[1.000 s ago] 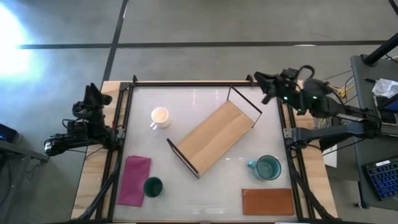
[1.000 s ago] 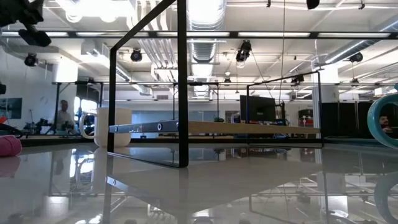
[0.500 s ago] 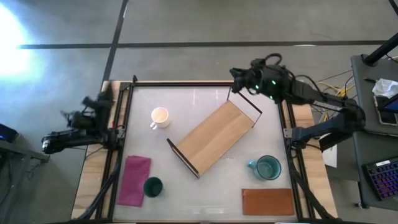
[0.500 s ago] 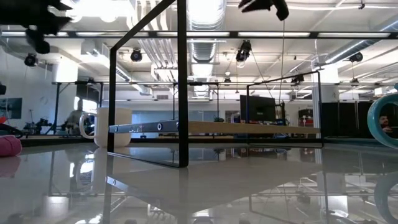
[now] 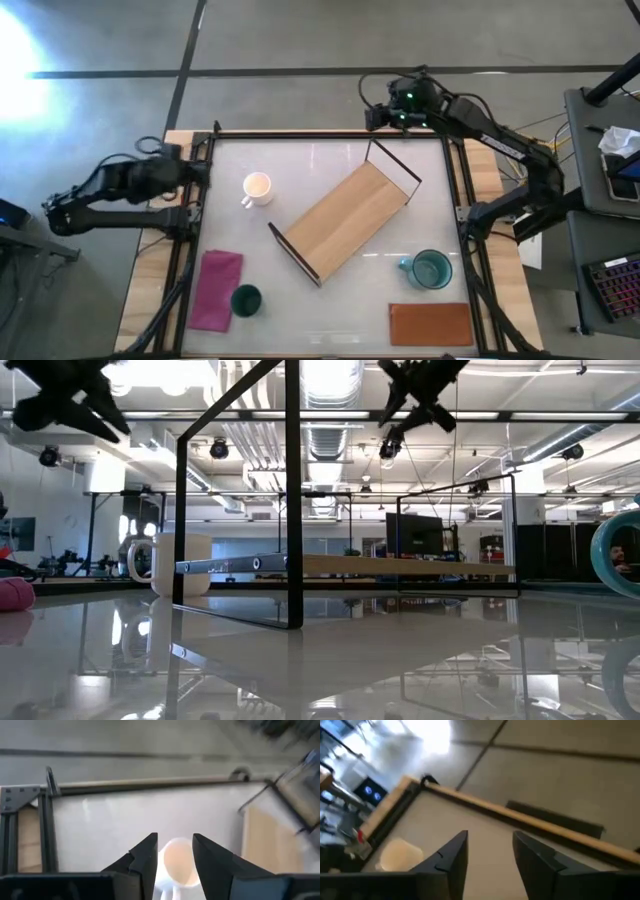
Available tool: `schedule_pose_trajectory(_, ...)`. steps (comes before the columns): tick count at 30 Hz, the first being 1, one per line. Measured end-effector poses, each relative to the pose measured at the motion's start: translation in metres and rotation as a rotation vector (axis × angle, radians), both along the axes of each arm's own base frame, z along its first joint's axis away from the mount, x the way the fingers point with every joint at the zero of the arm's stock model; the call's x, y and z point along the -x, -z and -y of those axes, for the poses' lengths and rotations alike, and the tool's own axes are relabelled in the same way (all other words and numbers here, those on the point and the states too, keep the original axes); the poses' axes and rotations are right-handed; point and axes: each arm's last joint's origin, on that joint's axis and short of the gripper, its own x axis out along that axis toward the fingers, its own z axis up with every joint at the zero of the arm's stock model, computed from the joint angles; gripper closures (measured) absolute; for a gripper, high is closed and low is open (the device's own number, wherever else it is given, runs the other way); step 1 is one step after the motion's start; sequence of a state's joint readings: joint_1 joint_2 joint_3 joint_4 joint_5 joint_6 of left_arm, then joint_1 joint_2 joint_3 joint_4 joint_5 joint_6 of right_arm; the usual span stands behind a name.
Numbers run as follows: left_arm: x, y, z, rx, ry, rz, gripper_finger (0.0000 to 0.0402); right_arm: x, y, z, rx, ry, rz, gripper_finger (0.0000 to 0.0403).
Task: Stack small to large cups/mugs on shelf
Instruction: Put the white mug on the shelf
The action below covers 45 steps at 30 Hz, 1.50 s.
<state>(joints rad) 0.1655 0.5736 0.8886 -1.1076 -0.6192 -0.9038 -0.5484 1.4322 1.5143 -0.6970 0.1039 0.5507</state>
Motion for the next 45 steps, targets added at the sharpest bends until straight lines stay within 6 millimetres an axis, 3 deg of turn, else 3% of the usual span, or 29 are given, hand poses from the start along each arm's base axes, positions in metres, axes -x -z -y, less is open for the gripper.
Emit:
schedule_pose_trajectory(6,-0.041,0.009,-0.017,0.046,0.046,-0.239,0.0292,-0.006,0.017,0.013,-0.045,-0.006,-0.071,0.0203)
schedule_pose_trajectory(10,-0.071,0.011,-0.048,0.138,0.2,-0.269,0.0292,-0.004,0.018,0.017,-0.069,-0.04,-0.061,0.0194)
schedule_pose_trajectory(15,-0.078,0.013,-0.105,0.285,0.172,-0.24,0.0292,0.003,0.015,0.014,-0.072,-0.045,-0.083,0.0193)
schedule_pose_trajectory(19,-0.08,0.024,-0.132,0.409,0.313,-0.202,0.0292,0.011,0.011,0.008,-0.077,-0.047,-0.103,0.0193)
schedule_pose_trajectory(25,-0.083,0.055,-0.132,0.554,0.525,-0.455,0.0291,0.017,0.008,0.004,-0.076,-0.04,-0.11,0.0193)
schedule_pose_trajectory(29,-0.085,0.059,-0.135,0.502,0.449,-0.579,0.0291,0.017,0.008,0.005,-0.065,-0.018,-0.119,0.0193)
schedule_pose_trajectory(40,-0.086,0.055,-0.132,0.54,0.417,-0.451,0.0291,0.017,0.008,0.006,-0.069,0.012,-0.114,0.0193)
schedule_pose_trajectory(45,-0.084,0.066,-0.128,0.622,0.344,-0.418,0.0291,0.017,0.012,0.006,-0.072,0.015,-0.124,0.0193)
